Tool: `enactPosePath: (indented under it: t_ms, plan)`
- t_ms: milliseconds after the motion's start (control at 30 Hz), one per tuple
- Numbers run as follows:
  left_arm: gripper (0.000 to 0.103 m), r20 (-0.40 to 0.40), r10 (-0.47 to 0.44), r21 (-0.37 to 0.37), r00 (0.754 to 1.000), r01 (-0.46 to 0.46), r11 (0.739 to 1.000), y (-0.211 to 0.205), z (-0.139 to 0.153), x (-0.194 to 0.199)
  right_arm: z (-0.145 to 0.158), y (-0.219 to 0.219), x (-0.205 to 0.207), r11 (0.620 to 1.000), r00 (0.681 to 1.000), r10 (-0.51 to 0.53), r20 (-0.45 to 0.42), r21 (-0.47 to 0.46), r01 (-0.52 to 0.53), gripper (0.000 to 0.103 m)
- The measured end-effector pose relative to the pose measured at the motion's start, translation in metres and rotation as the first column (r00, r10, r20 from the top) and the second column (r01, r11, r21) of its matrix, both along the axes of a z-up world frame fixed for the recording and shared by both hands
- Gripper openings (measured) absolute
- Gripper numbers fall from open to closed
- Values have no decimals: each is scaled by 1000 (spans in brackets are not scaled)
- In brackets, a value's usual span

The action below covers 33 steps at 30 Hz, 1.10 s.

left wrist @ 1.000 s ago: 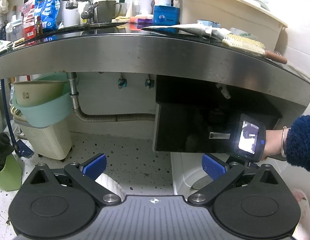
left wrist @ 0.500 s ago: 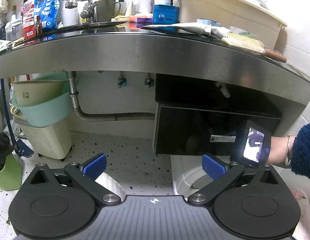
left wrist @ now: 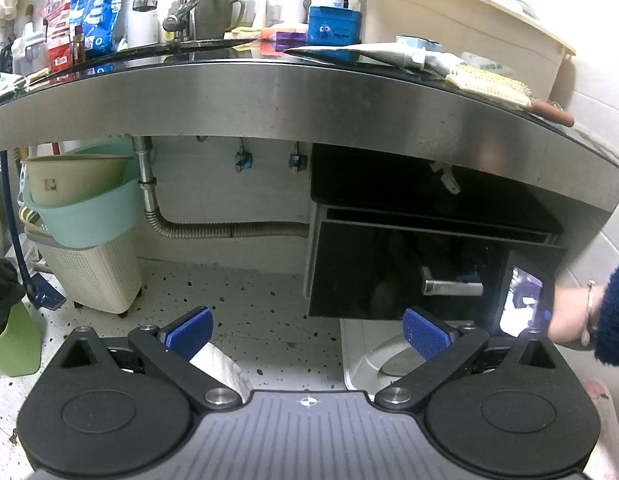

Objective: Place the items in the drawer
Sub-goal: 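Close the right gripper on the white drawer handle, then pull the drawer open by its handle with the right gripper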

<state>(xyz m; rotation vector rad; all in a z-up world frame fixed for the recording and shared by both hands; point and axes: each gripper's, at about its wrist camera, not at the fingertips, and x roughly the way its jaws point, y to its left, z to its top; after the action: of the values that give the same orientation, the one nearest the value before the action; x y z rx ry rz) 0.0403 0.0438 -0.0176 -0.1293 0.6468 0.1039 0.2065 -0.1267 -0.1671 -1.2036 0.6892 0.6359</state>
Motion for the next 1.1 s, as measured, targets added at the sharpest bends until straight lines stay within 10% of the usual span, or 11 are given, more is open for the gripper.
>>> enactPosePath:
  t_ms: [533, 1100]
  plan:
    - [103, -20, -11, -12, 1000, 11, 1000, -4, -1, 2, 17, -13, -44, 999, 1000, 0, 22, 54, -1, 48]
    - [102, -33, -33, -5, 999, 33, 999, -4, -4, 2, 21, -14, -72, 996, 999, -46, 23, 76, 44, 29]
